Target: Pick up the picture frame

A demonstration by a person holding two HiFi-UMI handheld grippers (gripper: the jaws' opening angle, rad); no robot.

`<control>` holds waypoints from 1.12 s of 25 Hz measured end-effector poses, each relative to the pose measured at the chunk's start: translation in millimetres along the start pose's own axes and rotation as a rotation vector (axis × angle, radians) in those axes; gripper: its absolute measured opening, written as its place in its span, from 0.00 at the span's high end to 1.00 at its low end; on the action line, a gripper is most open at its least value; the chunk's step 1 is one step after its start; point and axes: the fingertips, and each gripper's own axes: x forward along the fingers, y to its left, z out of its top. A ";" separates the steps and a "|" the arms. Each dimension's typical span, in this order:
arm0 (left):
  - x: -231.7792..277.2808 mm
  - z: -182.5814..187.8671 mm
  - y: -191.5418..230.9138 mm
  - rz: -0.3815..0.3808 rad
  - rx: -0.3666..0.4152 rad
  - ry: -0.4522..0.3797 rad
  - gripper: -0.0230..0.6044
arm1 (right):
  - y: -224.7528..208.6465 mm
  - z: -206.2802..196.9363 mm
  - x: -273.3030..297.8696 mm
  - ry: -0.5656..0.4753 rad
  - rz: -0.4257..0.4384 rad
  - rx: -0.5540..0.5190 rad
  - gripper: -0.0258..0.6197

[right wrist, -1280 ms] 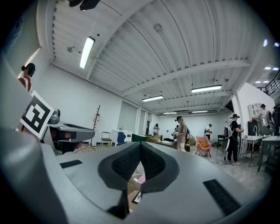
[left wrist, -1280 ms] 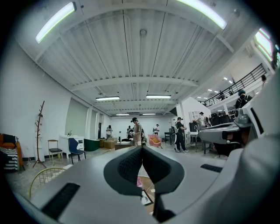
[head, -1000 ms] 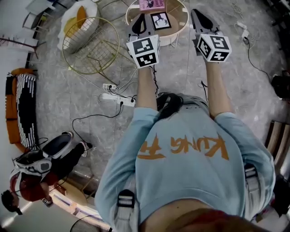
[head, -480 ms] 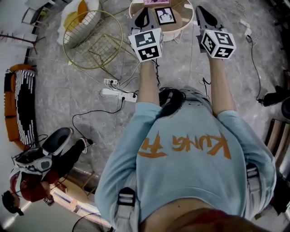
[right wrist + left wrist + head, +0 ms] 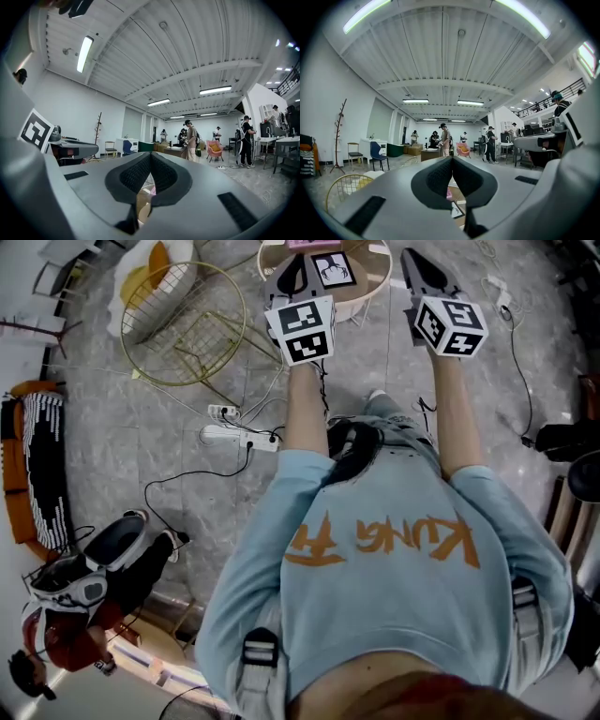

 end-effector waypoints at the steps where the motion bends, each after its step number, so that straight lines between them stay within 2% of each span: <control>1: -0.6 -0.6 0.9 0.003 0.006 0.002 0.93 | 1.2 0.4 1.2 0.003 0.004 -0.003 0.96; 9: -1.5 3.0 27.0 0.038 -0.003 -0.009 0.93 | 22.8 16.5 23.6 -0.020 0.055 -0.030 0.96; 18: 3.8 24.1 36.5 0.039 -0.017 -0.066 0.93 | 29.4 27.4 42.3 -0.052 0.090 -0.036 0.96; 28: 33.0 12.4 52.4 0.079 -0.034 -0.045 0.93 | 11.9 17.2 73.1 -0.050 0.107 -0.015 0.96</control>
